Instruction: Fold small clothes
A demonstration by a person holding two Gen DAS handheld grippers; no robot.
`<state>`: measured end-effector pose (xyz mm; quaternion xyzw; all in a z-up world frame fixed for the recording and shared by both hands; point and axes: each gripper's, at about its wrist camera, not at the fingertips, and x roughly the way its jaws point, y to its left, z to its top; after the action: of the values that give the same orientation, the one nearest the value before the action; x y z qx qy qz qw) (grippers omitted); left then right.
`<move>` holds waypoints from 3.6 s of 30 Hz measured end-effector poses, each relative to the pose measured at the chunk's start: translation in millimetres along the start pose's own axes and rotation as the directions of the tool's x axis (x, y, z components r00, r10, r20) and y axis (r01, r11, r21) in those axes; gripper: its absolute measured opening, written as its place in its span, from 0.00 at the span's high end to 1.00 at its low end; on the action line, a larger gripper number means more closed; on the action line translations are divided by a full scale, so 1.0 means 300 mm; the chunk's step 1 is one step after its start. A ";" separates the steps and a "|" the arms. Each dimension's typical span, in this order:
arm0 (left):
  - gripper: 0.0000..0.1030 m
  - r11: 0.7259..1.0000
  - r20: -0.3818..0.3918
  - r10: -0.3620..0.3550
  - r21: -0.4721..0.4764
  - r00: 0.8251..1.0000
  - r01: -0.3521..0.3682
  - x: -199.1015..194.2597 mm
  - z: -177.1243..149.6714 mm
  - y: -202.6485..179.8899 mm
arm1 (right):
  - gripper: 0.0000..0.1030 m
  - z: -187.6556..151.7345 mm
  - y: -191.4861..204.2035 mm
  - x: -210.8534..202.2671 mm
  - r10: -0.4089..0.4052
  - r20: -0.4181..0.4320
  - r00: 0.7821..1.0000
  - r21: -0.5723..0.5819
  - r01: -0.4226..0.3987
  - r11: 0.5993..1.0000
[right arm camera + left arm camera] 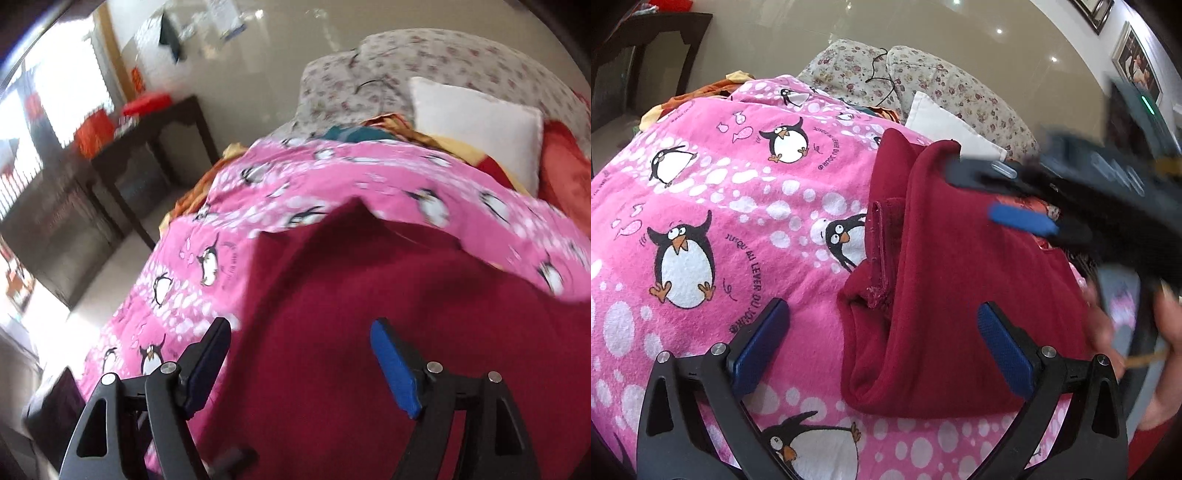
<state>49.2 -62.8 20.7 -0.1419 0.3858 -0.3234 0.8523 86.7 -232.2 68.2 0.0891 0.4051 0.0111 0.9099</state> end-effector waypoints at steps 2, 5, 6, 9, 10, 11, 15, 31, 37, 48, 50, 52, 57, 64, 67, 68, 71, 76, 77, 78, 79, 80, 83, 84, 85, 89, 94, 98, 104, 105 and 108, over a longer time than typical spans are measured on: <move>0.01 1.000 -0.007 0.004 0.011 1.000 -0.004 -0.001 -0.004 -0.004 | 0.26 0.026 0.045 0.046 -0.036 -0.036 0.999 -0.031 0.035 0.999; 0.01 1.000 -0.011 0.007 0.014 1.000 -0.007 -0.002 -0.005 -0.007 | 0.26 0.052 0.089 0.110 -0.115 -0.071 0.991 -0.083 0.109 0.991; 0.01 1.000 -0.012 0.004 0.009 1.000 -0.003 -0.002 -0.005 -0.007 | 0.26 0.059 0.098 0.137 -0.149 -0.094 0.984 -0.097 0.139 0.986; 0.01 1.000 -0.013 -0.009 -0.005 1.000 0.009 -0.004 -0.004 0.001 | 0.20 0.069 0.113 0.192 -0.218 -0.122 0.968 -0.157 0.198 0.968; 0.01 1.000 -0.013 -0.011 -0.009 1.000 0.011 -0.005 -0.004 0.002 | 0.15 0.070 0.117 0.213 -0.235 -0.133 0.963 -0.176 0.210 0.962; 0.01 1.000 -0.013 -0.010 -0.011 1.000 0.010 -0.004 -0.004 0.002 | 0.14 0.069 0.122 0.232 -0.248 -0.143 0.958 -0.193 0.218 0.957; 0.01 1.000 -0.008 0.000 -0.005 1.000 0.000 -0.003 -0.005 -0.003 | 0.39 0.057 0.132 0.227 -0.260 -0.063 0.964 -0.278 0.233 0.932; 0.02 0.998 -0.040 -0.014 0.068 0.999 0.017 0.109 0.152 -0.108 | 0.72 0.039 -0.127 -0.014 0.230 0.048 0.972 -0.002 -0.230 0.973; 0.32 0.997 -0.117 -0.070 0.036 0.991 0.075 0.163 0.140 -0.041 | 0.62 -0.043 -0.327 -0.202 0.166 0.172 0.971 0.040 -0.175 0.984; 0.76 0.990 -0.146 -0.090 0.093 0.985 0.104 0.123 0.116 -0.132 | 0.90 -0.224 -0.513 -0.152 0.011 0.119 0.993 0.142 -0.028 0.990; 0.77 0.990 -0.160 -0.105 0.073 0.981 0.118 0.102 0.129 -0.143 | 0.90 -0.214 -0.482 -0.209 0.005 0.177 0.984 0.095 -0.022 0.995; 0.77 0.990 -0.174 -0.112 0.063 0.978 0.124 0.087 0.141 -0.166 | 0.90 -0.191 -0.463 -0.204 -0.039 0.185 0.982 0.064 0.027 0.998; 0.78 0.982 -0.187 -0.101 0.138 0.977 0.128 0.032 0.161 -0.327 | 0.90 -0.137 -0.565 -0.074 0.046 0.105 0.993 0.172 -0.064 0.983; 0.78 0.942 -0.223 -0.132 0.274 0.966 0.192 0.029 0.122 -0.656 | 0.85 -0.232 -0.714 -0.294 0.095 0.199 0.975 0.323 -0.157 0.933; 0.78 0.929 -0.269 -0.176 0.272 0.947 0.250 0.118 0.069 -0.776 | 0.75 -0.308 -0.816 -0.365 0.136 0.230 0.964 0.407 -0.222 0.886; 0.78 0.931 -0.285 -0.181 0.260 0.941 0.258 0.155 0.051 -0.798 | 0.75 -0.334 -0.861 -0.389 0.175 0.265 0.948 0.442 -0.280 0.852; 0.78 0.932 -0.372 -0.232 0.181 0.899 0.315 0.267 -0.019 -0.842 | 0.58 -0.381 -0.943 -0.443 0.138 0.274 0.952 0.525 -0.269 0.808; 0.67 0.889 -0.368 -0.273 0.256 0.889 0.379 0.145 -0.048 -0.901 | 0.55 -0.424 -1.025 -0.443 0.304 0.377 0.875 0.564 -0.477 0.674; 0.63 0.879 -0.332 -0.254 0.312 0.908 0.360 0.083 -0.044 -0.905 | 0.55 -0.420 -1.025 -0.442 0.312 0.381 0.870 0.561 -0.486 0.670; 0.54 0.874 -0.307 -0.241 0.343 0.921 0.343 0.039 -0.045 -0.904 | 0.55 -0.419 -1.014 -0.452 0.318 0.380 0.869 0.555 -0.489 0.673; 0.48 0.872 -0.278 -0.228 0.368 0.933 0.322 -0.004 -0.046 -0.891 | 0.53 -0.415 -0.997 -0.466 0.321 0.382 0.867 0.540 -0.491 0.684; 0.45 0.874 -0.248 -0.210 0.386 0.946 0.295 -0.040 -0.043 -0.867 | 0.51 -0.409 -0.974 -0.476 0.323 0.383 0.865 0.523 -0.492 0.696; 0.41 0.896 -0.210 -0.149 0.385 0.966 0.222 -0.070 -0.045 -0.757 | 0.31 -0.372 -0.889 -0.470 0.324 0.330 0.887 0.479 -0.452 0.752; 0.41 0.905 -0.206 -0.124 0.378 0.971 0.196 -0.060 -0.056 -0.721 | 0.30 -0.359 -0.857 -0.456 0.310 0.299 0.902 0.465 -0.422 0.778; 0.41 0.912 -0.213 -0.107 0.368 0.971 0.181 -0.043 -0.070 -0.689 | 0.29 -0.354 -0.835 -0.449 0.282 0.275 0.919 0.455 -0.383 0.804; 0.41 0.928 -0.302 -0.117 0.307 0.946 0.212 0.065 -0.164 -0.626 | 0.27 -0.326 -0.773 -0.410 0.149 0.212 0.966 0.425 -0.228 0.876; 0.41 0.925 -0.292 -0.125 0.312 0.948 0.218 0.102 -0.261 -0.610 | 0.31 -0.306 -0.751 -0.328 0.065 0.171 0.983 0.372 -0.125 0.920; 0.41 0.929 -0.293 -0.125 0.300 0.948 0.215 0.106 -0.263 -0.615 | 0.82 -0.295 -0.729 -0.296 0.118 0.217 0.969 0.341 -0.189 0.921; 0.41 0.914 -0.330 -0.176 0.295 0.928 0.278 0.053 -0.227 -0.671 | 0.84 -0.294 -0.686 -0.488 0.142 0.350 0.926 0.236 -0.234 0.943; 0.41 0.906 -0.339 -0.204 0.290 0.918 0.309 0.045 -0.214 -0.694 | 0.84 -0.287 -0.682 -0.518 0.130 0.359 0.924 0.215 -0.217 0.952; 0.41 0.879 -0.347 -0.244 0.315 0.906 0.357 0.045 -0.209 -0.778 | 0.84 -0.250 -0.699 -0.574 0.044 0.354 0.934 0.193 -0.119 0.974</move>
<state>-94.3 -246.5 86.2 0.0131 0.4140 -0.5375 0.7345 -95.4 -442.9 109.7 0.2025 0.2328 -0.0098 0.9512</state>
